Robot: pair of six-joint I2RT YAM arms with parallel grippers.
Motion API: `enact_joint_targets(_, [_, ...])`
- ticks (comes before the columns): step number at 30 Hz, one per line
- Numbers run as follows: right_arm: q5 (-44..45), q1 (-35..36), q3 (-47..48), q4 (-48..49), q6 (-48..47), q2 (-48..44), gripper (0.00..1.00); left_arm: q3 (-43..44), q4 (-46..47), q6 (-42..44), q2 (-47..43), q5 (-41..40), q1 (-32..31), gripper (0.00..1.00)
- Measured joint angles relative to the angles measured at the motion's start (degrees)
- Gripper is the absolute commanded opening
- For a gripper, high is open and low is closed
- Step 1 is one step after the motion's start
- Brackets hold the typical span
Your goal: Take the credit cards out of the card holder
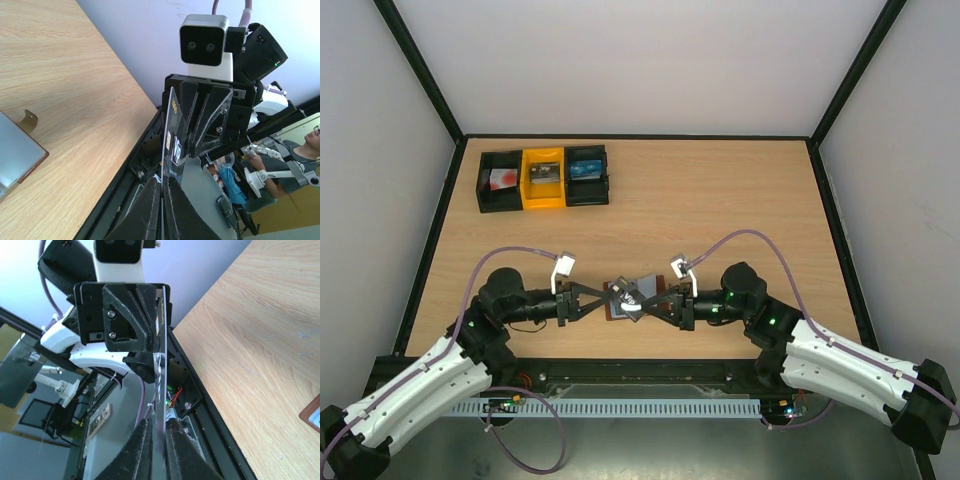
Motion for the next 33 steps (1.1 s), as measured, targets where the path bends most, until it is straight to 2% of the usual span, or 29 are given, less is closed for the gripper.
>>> enact_joint_targets(3, [1.68,0.00,0.00,-0.35,0.07,0.00,0.38,-0.11,0.07,-0.02,-0.13,-0.94,0.00,0.03])
enact_joint_targets(6, [4.70,0.02,0.04,-1.53,-0.13,-0.35,0.54,-0.13,-0.07,-0.02,-0.76,-2.54,0.07,0.03])
enact_joint_targets(12, [12.09,0.00,0.00,-4.17,0.74,-2.73,0.96,-0.13,-0.87,-0.07,-1.44,-7.80,0.66,0.03])
enact_joint_targets(13, [13.22,0.02,-0.02,-4.57,0.87,-3.23,0.99,-0.13,-1.11,-0.09,-1.44,-8.98,0.74,0.03])
enact_joint_targets(19, [18.38,0.02,-0.74,-5.05,1.92,-5.44,0.98,0.09,-4.44,-0.02,-0.70,-16.87,2.54,0.03])
enact_joint_targets(25, [21.53,0.02,-2.67,-4.81,4.11,-5.27,0.98,1.36,-5.46,-0.24,3.54,-22.75,7.91,0.03])
enact_joint_targets(33, [22.88,0.02,-2.69,-4.74,4.90,-5.11,0.98,4.59,-5.62,0.20,12.46,-26.10,24.00,0.03])
